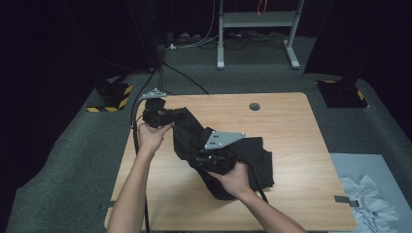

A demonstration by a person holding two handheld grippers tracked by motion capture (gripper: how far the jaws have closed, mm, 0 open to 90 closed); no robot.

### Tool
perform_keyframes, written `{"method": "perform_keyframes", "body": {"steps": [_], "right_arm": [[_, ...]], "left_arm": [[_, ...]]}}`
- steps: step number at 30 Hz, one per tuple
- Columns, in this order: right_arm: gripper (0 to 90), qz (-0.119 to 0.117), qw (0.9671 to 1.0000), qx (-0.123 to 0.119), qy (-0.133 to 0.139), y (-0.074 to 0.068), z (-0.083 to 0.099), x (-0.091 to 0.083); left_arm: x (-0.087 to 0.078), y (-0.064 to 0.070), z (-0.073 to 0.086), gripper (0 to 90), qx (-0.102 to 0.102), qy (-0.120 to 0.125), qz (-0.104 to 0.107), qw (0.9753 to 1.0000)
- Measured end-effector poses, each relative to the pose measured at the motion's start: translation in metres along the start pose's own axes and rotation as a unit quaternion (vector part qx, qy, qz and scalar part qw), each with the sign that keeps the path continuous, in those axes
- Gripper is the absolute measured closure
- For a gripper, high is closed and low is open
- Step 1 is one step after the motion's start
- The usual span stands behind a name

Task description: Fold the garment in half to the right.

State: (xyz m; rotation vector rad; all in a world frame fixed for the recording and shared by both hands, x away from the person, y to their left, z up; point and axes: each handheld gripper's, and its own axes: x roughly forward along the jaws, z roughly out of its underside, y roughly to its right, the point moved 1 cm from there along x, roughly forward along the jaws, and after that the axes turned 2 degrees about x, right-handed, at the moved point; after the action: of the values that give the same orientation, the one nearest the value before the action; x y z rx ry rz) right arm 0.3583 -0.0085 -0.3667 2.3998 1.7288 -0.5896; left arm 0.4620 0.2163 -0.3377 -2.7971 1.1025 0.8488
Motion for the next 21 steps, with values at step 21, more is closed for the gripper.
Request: {"method": "perform_keyframes", "body": {"steps": [21], "right_arm": [[83.8, 0.038, 0.9965, 0.063, 0.039, 0.033, 0.043, -0.045]], "left_arm": [[0.074, 0.033, 0.000, 86.1, 0.031, -0.037, -0.027, 0.9985]]}}
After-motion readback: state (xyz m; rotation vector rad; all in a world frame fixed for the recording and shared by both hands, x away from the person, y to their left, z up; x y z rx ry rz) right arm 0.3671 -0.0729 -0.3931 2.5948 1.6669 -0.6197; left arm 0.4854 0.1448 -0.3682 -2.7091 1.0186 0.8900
